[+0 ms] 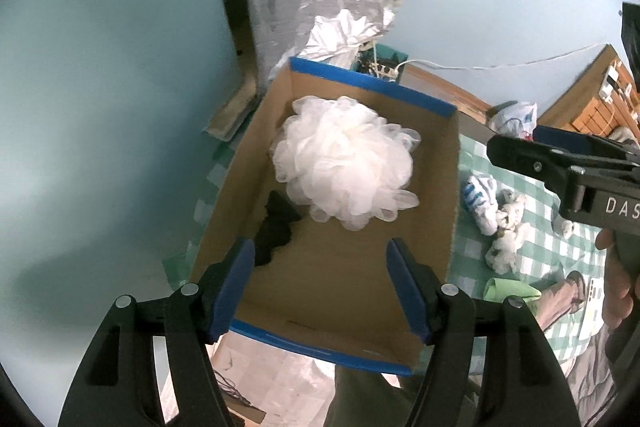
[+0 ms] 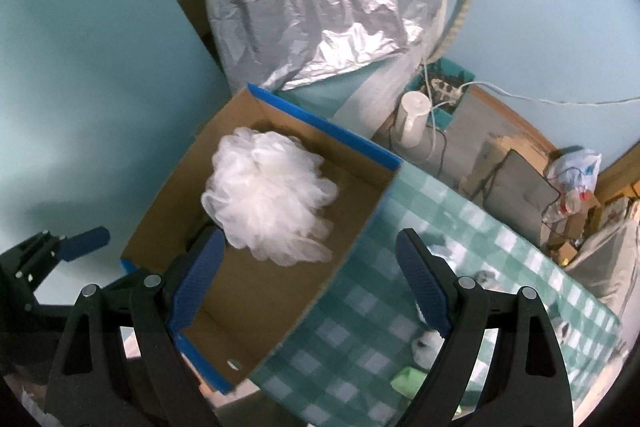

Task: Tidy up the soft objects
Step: 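Open the right tool over the box while the left tool releases the black sock inside, then move both tools back from the box over the table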

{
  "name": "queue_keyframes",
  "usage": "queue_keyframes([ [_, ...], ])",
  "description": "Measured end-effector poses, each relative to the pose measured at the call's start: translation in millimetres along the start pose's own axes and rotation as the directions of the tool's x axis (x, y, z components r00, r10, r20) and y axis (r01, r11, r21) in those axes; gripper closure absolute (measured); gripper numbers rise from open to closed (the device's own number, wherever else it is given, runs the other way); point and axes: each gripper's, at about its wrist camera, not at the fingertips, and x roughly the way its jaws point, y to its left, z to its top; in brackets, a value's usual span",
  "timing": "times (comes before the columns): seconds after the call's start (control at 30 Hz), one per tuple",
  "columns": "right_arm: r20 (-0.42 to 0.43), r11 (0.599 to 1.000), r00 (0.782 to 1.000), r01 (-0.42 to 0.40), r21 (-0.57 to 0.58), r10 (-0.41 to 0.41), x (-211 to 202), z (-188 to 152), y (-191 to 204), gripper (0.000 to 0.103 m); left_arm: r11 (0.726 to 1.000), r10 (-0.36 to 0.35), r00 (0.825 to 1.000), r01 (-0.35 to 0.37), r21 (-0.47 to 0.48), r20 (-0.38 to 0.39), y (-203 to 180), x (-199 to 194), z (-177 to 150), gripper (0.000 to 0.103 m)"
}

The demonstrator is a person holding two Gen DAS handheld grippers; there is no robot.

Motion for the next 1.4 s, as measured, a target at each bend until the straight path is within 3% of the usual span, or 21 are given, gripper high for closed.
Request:
queue_keyframes([
  [0.93,-0.017,0.984,0.995,0.101,0.149,-0.1,-70,-90,-132,0.016,0.982,-0.079,0.996,0.083,0.171,-0.027,-119,-11,-8,0.027],
  [1.4,-0.05,0.954,0.989,0.146,0.264,-0.138,-87,-137,-201,0.016,0.968,-0.106,0.989,0.126,0.219,-0.101,-170,9,-16,0.023],
])
